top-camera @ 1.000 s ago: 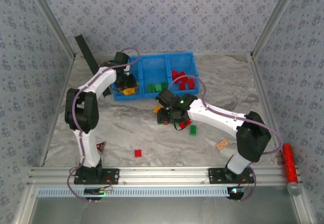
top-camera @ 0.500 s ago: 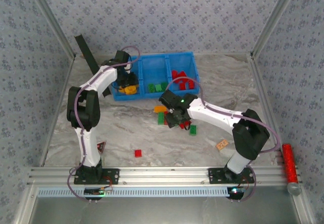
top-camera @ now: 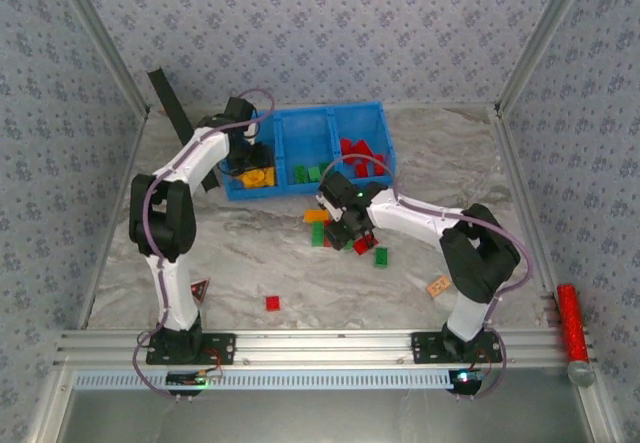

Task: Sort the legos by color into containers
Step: Place the lego in the container, then pick up the lego from the center of the table.

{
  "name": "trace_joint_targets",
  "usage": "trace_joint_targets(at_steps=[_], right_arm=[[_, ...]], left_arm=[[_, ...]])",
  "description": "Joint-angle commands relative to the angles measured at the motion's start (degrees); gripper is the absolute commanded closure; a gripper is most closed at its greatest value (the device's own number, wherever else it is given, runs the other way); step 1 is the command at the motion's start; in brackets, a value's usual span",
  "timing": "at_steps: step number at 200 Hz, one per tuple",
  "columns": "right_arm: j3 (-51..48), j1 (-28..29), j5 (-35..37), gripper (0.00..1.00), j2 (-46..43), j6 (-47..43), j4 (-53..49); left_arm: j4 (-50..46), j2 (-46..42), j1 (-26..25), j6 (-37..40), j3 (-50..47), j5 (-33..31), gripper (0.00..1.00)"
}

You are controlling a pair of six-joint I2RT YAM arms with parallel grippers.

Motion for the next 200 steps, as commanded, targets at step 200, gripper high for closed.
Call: trace_joint_targets(at_steps=[200], right_arm=[[-0.66,-4.25,-5.23,0.72,-5.91,-3.6,-0.75]], left_arm=[[-8.39,-30.1,-5.68,-2.52,-20.49,-0.26,0.37]])
